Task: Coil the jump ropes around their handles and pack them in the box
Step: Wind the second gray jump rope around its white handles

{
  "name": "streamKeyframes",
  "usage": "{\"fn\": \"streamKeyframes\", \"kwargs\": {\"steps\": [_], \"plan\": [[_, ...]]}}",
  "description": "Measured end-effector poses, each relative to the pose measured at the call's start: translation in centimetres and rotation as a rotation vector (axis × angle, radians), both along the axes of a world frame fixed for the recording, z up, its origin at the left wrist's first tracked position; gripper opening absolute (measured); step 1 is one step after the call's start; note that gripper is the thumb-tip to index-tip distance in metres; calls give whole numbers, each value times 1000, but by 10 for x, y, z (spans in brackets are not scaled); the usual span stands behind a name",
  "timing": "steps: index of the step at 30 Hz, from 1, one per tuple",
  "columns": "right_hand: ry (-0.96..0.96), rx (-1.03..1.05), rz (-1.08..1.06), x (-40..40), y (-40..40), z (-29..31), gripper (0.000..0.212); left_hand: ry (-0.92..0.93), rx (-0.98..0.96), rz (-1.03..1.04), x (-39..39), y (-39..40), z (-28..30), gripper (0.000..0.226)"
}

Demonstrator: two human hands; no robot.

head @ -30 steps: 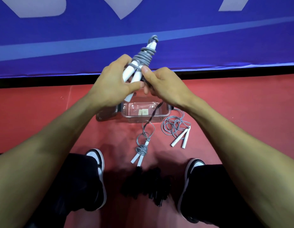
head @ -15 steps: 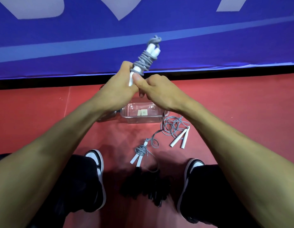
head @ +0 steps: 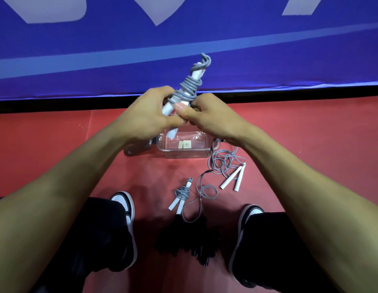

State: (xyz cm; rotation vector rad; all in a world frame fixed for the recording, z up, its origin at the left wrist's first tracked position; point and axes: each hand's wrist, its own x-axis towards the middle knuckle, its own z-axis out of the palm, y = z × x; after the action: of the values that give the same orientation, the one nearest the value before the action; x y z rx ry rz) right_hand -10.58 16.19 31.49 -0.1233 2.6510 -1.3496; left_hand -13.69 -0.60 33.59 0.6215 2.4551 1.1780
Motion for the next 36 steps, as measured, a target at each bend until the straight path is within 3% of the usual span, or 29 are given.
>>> {"fn": "streamKeyframes", "kwargs": {"steps": [6,10,12,19,27,34,36], "plan": [[50,43,-90,1,-1,9,52,-21,123,148,-1,4,0,56],[58,119,-86,3,-3,10,64,-171,246,140,0,8,-7,34],[63,155,-93,3,-2,8,66,-233,286,110,1,9,-8,34],[7,163,-81,4,-2,8,70,-88,194,41,5,14,-12,25],[-63,24,-21,3,-1,7,57,-142,144,81,7,14,-13,37],[-63,-136,-53,-2,0,3,53,-465,435,32,-3,6,-6,42],[-50,-150,-58,-3,1,4,57,-464,460,-18,-6,3,-4,31]]}}
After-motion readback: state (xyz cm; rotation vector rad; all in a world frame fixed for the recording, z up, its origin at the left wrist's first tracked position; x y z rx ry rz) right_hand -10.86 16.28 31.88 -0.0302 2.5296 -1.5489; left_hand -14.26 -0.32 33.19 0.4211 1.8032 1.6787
